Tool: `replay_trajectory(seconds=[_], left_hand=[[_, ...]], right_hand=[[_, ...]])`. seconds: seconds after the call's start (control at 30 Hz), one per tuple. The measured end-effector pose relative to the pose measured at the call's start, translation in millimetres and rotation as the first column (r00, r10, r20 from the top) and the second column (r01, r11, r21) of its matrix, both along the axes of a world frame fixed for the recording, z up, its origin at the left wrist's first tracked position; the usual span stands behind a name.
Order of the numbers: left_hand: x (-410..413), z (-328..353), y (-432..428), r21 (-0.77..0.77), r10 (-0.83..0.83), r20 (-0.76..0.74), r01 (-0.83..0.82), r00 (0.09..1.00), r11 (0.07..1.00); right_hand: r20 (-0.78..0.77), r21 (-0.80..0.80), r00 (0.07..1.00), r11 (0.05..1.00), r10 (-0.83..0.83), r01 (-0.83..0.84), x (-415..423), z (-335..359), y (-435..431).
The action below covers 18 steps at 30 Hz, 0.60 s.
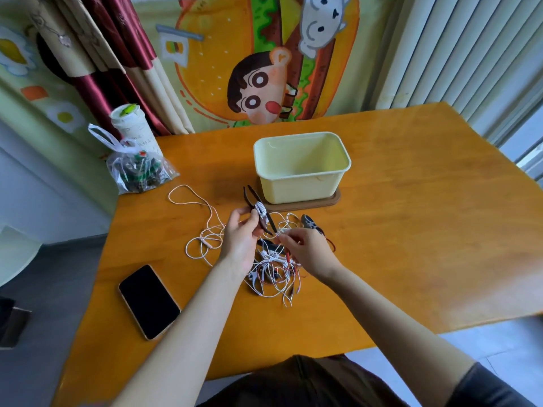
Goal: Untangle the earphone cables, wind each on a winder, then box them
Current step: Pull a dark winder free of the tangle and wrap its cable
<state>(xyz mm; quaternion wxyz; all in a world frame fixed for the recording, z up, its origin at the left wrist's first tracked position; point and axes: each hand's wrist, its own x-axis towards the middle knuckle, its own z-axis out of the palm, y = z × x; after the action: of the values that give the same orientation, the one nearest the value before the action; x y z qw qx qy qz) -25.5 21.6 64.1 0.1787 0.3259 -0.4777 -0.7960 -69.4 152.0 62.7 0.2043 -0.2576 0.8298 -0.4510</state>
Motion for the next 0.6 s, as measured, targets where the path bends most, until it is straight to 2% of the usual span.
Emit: replay_trajectory(seconds=[0.1,0.17,0.23,0.3,0.37,0.5,0.6], left_hand=[[10,-11,2,-0.076,0.04,0.124,-0.031,0.992,0.997],[15,-15,-1,-0.293,0.036,0.197,0.023,0.98,0.956],[21,-19,-7,-0.594,-0.024,0.257,0.177,0.966,0.785],[27,-24,-12,-0.738,-0.095,0.334,0.323,0.938,0.592],[32,-24,-15,-0.749,-0.152,0.386,0.405,0.91,0.524],[36,-23,-10,-0.693,-0.312,0.417,0.521,0.854,0.499],[32,-16,-2,-0.687,-0.358,0.404,0.537,0.842,0.49]], right_hand=[[-0.016,0.014,0.999,0.999,0.039,-0.038,6,1,1],[-0.061,0.045,0.994,0.995,0.09,-0.087,11,6,-3],[-0.128,0.084,0.984,0.99,0.122,-0.112,12,12,-6],[-0.166,0.092,0.977,0.988,0.135,-0.121,9,18,-3],[-0.169,0.103,0.976,0.987,0.14,-0.124,1,25,3],[-0.174,0.138,0.977,0.986,0.121,-0.097,-16,30,17],[-0.208,0.125,0.975,0.99,0.084,-0.058,-26,30,26]])
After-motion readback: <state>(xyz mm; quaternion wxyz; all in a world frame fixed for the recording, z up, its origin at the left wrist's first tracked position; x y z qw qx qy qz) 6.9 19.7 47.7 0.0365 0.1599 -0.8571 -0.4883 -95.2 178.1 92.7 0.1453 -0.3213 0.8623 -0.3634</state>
